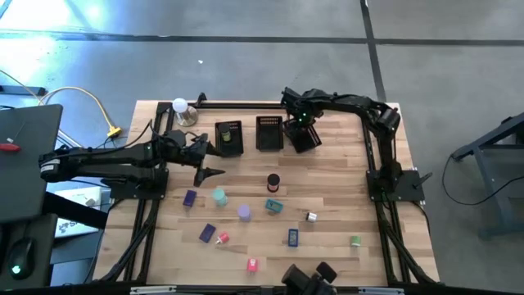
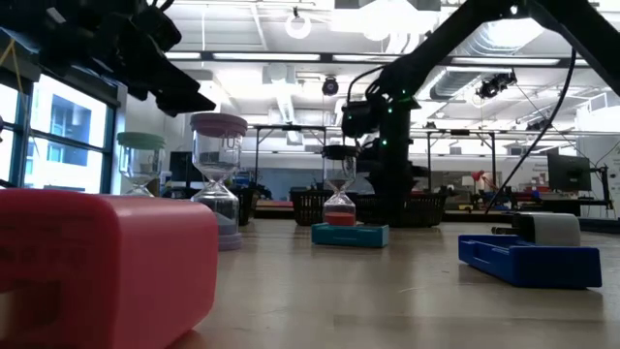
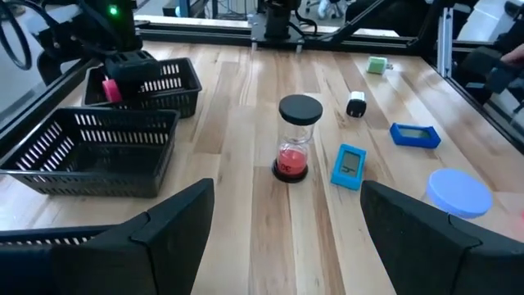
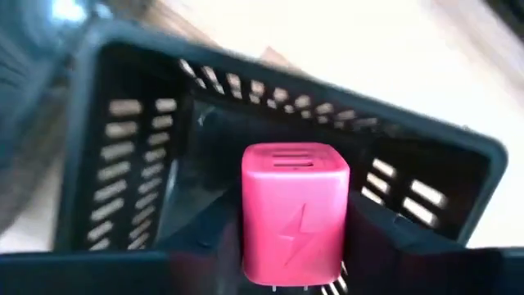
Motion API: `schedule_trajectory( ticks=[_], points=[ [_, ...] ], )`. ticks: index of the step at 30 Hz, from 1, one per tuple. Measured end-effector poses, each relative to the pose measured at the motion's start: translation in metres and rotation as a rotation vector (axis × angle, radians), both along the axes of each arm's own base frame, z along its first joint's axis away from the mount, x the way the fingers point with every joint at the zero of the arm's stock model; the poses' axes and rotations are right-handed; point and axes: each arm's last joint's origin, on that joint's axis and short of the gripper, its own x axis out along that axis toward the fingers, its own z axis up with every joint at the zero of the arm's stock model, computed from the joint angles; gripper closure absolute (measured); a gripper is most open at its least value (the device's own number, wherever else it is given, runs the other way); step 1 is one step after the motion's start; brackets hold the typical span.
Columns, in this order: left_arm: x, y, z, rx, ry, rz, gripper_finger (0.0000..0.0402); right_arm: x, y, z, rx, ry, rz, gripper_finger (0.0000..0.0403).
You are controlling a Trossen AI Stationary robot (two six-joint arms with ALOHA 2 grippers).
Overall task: Pick & Place Office items
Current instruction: Put the top pink charger adapter into the right black bin, then put the light blue digital timer into the middle black bin
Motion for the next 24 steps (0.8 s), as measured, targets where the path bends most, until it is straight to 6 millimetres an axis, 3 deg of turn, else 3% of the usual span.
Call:
schedule_trajectory(
  ticks=[5,10,15,20,24],
  points=[
    [0.000,0.000,0.000,-0.004,0.000,0.004,0.0101,0.001,0.001,0.006,-0.007,-0.026,0.030,0.0136],
    [0.000,0.000,-0.001,-0.017,0.011,0.007,0.0101,-0.003,0.003,0.024,-0.040,-0.058,0.027,0.0069],
    [0.000,0.000,-0.001,-0.032,0.012,0.014,0.0101,-0.008,0.017,0.064,-0.098,-0.138,0.053,0.0041],
    [0.000,0.000,-0.001,-0.035,0.012,0.015,0.0101,-0.012,0.048,0.111,-0.142,-0.260,0.134,0.0035],
    [0.000,0.000,-0.001,-0.050,0.012,0.019,0.0101,-0.011,0.076,0.136,-0.133,-0.365,0.272,0.0035]
  ],
)
